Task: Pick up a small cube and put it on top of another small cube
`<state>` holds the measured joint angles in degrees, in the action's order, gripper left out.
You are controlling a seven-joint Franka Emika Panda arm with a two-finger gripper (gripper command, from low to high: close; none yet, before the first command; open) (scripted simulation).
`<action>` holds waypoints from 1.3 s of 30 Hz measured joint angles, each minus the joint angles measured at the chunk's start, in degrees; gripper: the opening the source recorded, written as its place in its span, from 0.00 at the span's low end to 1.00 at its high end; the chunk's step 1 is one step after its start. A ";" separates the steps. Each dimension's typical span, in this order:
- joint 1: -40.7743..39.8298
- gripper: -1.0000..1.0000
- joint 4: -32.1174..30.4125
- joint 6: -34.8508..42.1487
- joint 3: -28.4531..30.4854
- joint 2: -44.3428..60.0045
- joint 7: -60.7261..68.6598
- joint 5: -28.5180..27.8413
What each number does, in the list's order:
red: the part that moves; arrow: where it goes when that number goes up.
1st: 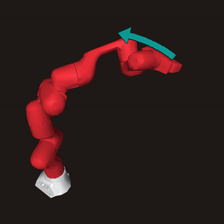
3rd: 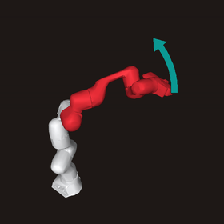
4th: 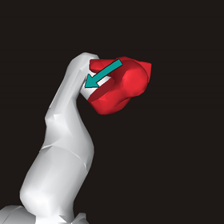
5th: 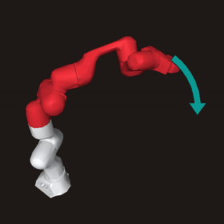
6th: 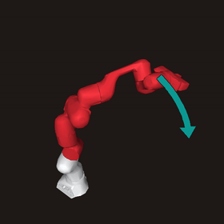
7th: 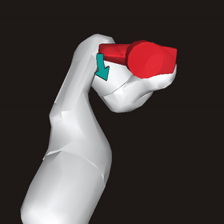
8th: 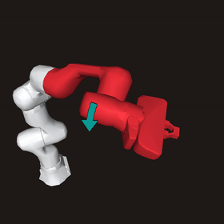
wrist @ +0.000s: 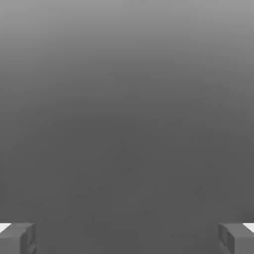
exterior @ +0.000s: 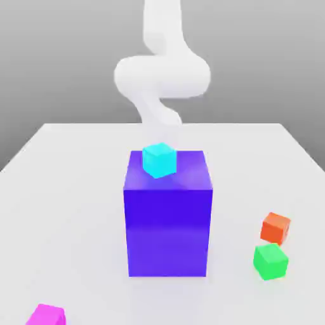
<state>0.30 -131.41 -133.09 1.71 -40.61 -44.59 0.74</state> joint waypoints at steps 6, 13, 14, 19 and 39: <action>0.57 0.50 0.90 -3.21 4.23 12.77 3.34 2.21; 0.39 0.50 1.92 -6.82 8.43 27.31 7.81 5.67; 0.27 0.50 2.07 -7.33 8.93 29.40 8.49 6.21; -1.55 0.50 2.82 -9.88 10.58 39.83 11.79 8.84; -9.16 0.00 6.35 -22.52 9.47 72.28 18.73 13.56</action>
<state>-8.86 -125.06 -155.61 11.18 31.67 -25.87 14.30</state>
